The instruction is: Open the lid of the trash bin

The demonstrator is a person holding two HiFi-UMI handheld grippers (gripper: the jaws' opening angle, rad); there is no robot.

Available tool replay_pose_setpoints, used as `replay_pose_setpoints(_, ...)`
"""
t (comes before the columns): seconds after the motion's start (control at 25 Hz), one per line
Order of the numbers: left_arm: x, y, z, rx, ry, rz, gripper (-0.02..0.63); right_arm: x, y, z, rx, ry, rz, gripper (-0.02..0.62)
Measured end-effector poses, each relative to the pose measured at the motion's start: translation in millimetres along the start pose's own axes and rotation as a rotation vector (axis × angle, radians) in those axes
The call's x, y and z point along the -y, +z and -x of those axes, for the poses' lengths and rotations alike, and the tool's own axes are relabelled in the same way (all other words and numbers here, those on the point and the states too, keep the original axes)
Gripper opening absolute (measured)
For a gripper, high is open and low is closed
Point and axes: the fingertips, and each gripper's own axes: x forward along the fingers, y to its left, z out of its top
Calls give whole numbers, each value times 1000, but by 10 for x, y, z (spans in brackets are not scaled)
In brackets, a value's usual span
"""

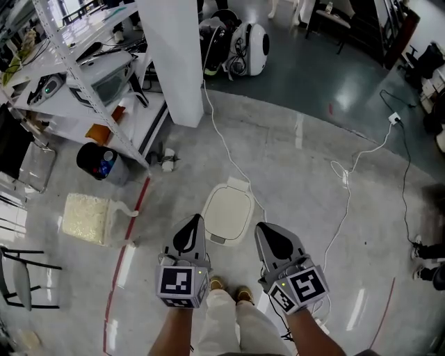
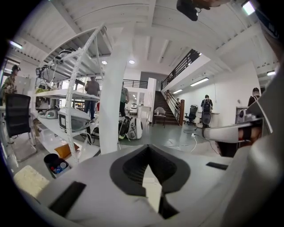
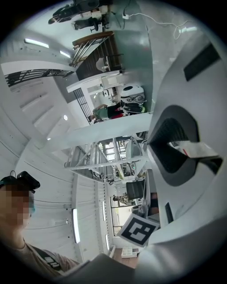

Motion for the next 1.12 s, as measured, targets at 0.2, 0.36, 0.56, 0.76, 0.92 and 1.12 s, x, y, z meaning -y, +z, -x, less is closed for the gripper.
replay_pose_setpoints(0.2, -262, -216, -479, -107, 1, 25, -12, 16, -126, -20, -27, 6, -5, 32)
replay_pose_setpoints(0.36, -456, -587, -907, -209, 3, 29, -12, 27, -262, -15, -49, 8, -18, 32)
replay_pose_setpoints(0.56, -548, -1454, -1324, -417, -21, 65, -12, 37, -456, -32, -79, 5, -26, 32)
replay_pose_setpoints(0.76, -376, -2351, -1450, -624, -55, 142, -12, 92, -670, -10, -115, -7, -47, 32)
replay_pose_setpoints(0.92, -212, -2985, -1331, -770, -76, 187, -12, 104, -819, -18, -136, -5, -60, 32)
replay_pose_setpoints(1.12, -54, -3639, -1035, -894, -74, 232, -12, 111, -988, -11, -151, 5, -72, 32)
